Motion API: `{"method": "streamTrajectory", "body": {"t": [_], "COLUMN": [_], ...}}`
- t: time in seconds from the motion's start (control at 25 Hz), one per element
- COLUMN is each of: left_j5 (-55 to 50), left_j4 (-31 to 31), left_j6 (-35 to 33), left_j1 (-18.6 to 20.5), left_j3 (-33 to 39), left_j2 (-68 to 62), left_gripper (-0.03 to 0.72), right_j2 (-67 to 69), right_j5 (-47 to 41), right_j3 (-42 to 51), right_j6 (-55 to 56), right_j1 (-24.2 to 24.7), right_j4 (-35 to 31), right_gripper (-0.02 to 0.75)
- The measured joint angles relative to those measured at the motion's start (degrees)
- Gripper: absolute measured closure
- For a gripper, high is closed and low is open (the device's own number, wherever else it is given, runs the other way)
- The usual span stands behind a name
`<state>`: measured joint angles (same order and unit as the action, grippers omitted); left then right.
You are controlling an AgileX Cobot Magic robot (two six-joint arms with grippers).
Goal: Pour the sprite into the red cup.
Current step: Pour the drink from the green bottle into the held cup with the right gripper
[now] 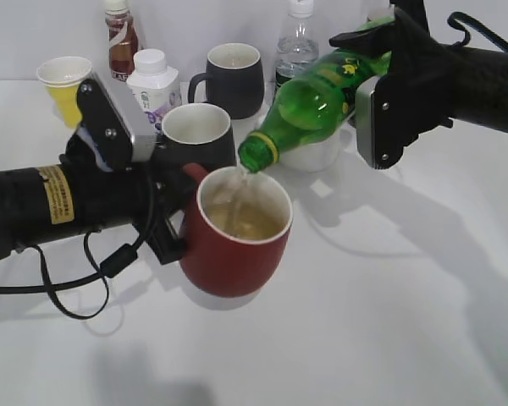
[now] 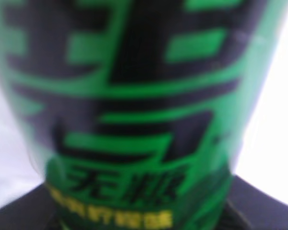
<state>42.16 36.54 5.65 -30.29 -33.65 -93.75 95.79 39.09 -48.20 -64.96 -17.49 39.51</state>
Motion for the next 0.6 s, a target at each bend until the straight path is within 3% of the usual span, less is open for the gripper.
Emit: {"method": "streamTrajectory", "body": {"t": [0.32,0.6], "left_j5": [2.18,5.51], "left_j4": [-8.37,-18.00], "left_j6": [-0.06,-0.13], "left_j1": [0.00,0.53], "left_j3": [0.00,3.49], "left_j2": [0.00,3.94], "left_gripper": [0.615,0.615], "right_j2": [-0.06,-0.11], "right_j5": [-0.31,-1.41], "right_j3": [0.00,0.00], "right_j6": [16.15,41.99], "right_j1": [0.00,0.00], "right_j4": [0.37,1.23], "right_gripper": [0.363,0.363]}}
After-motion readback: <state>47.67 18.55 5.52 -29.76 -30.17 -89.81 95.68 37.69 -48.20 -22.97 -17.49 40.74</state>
